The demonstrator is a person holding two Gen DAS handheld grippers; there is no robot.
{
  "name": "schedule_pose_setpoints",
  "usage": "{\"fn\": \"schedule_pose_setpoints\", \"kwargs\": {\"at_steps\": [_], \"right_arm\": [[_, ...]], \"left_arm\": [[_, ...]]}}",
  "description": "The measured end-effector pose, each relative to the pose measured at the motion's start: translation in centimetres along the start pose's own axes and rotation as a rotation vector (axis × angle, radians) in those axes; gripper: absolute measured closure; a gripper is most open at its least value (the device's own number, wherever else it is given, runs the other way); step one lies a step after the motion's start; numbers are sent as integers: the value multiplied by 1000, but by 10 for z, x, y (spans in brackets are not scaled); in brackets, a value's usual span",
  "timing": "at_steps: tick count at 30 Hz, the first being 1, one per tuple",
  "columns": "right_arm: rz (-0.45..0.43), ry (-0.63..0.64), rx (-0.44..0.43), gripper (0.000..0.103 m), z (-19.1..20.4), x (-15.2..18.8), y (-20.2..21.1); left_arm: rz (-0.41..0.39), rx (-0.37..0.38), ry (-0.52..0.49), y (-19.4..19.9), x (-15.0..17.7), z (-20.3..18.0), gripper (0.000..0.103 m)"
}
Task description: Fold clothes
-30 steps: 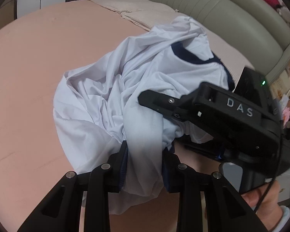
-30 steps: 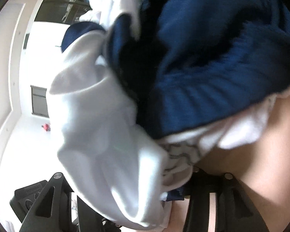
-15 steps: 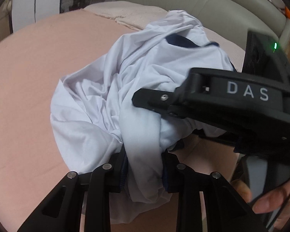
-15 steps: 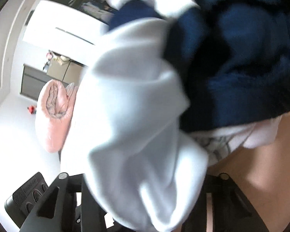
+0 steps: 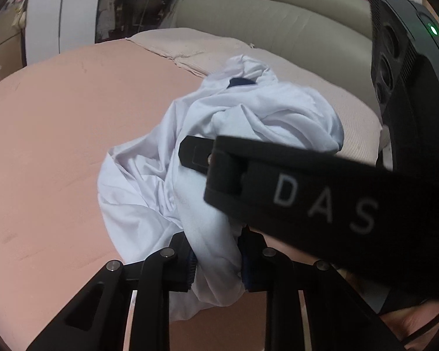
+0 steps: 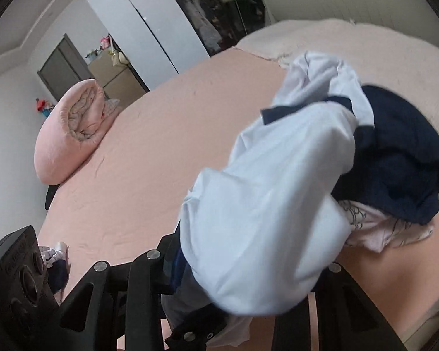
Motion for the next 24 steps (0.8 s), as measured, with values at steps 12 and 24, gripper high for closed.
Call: {"fn": "schedule_pose_setpoints", "kwargs": {"at_steps": [12, 24], "right_arm": [[-64, 93, -18, 67, 41, 8, 76], [-92, 138, -9, 68, 32, -73, 123]], "left_arm": [[-99, 8, 9, 45, -31, -31, 83], [-68, 7, -120, 72, -118, -50, 83]]}}
Point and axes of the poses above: each gripper's, at about its wrist camera, not at the fingertips, and y roughly against the way its jaws point, z to its left, x to its underside, the point moved 4 cm from there along -y, roughly the way its jaws point, and after that the axes turned 4 degrees about -y, right-handed, at the moved point
